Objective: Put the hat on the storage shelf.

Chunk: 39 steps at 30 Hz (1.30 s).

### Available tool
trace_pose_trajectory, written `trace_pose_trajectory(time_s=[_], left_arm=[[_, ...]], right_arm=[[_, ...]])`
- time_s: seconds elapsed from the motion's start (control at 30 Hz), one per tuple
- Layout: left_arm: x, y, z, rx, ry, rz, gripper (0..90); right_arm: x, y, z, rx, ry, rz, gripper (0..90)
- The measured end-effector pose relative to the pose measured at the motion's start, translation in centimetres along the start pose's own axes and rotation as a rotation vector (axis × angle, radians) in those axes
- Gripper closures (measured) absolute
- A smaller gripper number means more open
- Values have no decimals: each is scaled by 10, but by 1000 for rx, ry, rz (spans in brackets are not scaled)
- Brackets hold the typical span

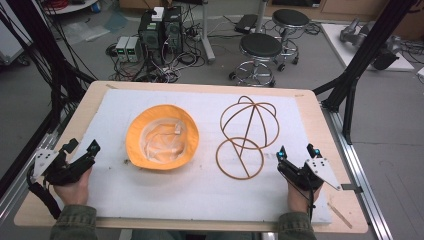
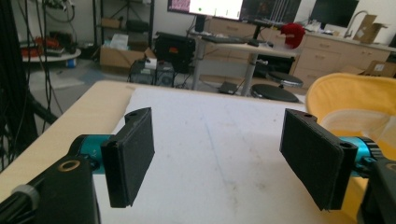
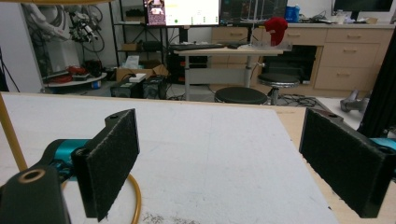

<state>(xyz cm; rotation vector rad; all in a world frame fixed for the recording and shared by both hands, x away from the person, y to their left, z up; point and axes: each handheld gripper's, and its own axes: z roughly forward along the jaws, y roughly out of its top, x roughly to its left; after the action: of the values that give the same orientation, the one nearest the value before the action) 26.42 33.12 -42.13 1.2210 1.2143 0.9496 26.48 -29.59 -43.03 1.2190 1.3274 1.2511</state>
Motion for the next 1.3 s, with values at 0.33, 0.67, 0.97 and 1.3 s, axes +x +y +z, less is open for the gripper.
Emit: trace_pose_trajectory(time_s=[0.33, 0.67, 0.97, 1.3], left_arm=[[-22, 15, 18, 27, -104, 9, 257], [-28, 29, 43, 127, -181, -39, 257], [-41, 51, 65, 196, -213, -3, 261], [-44, 44, 89, 279, -240, -1, 264]], right_arm=[[-3, 1, 0, -15, 21, 16, 110], [-3, 1, 1, -14, 32, 12, 110], [-4, 1, 1, -17, 32, 10, 110], [-4, 0, 2, -16, 36, 7, 111]])
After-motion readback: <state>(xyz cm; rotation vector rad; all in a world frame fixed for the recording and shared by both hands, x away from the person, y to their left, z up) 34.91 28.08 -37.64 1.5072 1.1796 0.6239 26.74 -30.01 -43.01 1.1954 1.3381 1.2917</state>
